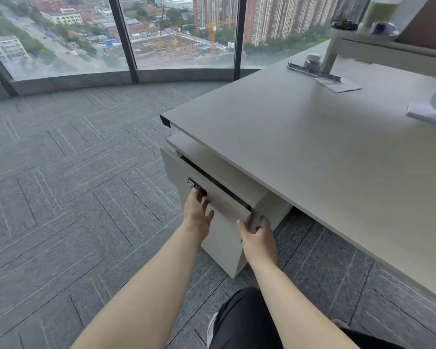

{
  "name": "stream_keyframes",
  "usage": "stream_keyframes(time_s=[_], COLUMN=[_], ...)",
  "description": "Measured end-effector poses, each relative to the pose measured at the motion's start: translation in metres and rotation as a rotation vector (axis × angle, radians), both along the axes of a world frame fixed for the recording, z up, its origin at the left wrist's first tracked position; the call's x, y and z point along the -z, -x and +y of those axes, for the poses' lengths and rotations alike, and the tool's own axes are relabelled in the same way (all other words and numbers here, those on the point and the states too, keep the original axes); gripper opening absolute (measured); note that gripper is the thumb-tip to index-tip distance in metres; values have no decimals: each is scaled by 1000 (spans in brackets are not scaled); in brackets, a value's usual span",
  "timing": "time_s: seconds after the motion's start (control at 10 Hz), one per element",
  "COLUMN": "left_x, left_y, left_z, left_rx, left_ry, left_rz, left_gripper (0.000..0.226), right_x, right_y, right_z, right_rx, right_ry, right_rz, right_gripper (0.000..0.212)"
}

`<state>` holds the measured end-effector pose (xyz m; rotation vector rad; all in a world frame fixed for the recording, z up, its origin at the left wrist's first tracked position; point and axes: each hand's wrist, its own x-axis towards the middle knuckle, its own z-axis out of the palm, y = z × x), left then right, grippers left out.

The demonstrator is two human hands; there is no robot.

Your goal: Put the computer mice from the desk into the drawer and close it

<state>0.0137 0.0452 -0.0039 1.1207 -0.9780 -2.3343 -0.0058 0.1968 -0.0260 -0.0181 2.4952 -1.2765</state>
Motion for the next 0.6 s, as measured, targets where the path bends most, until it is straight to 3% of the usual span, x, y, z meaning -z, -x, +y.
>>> stream_keyframes(time_s=[0.2,0.4,0.5,0.6], left_x=[1,6,11,14], left_y=[25,29,25,12], left_z=[-2,-2,-4,6], left_rx=[69,74,79,87], left_ry=[-7,-7,4,63], left_rz=[19,15,5,-113], left_gripper=[33,40,53,53], right_x=[0,-1,-2,-4], right_y=[22,27,24,16], right_z=[2,3,5,11], right_rx=[28,-25,-42,-46], right_ry=[54,49,42,-26], right_rz=[-15,50,4,-22], right_gripper=[71,36,41,48])
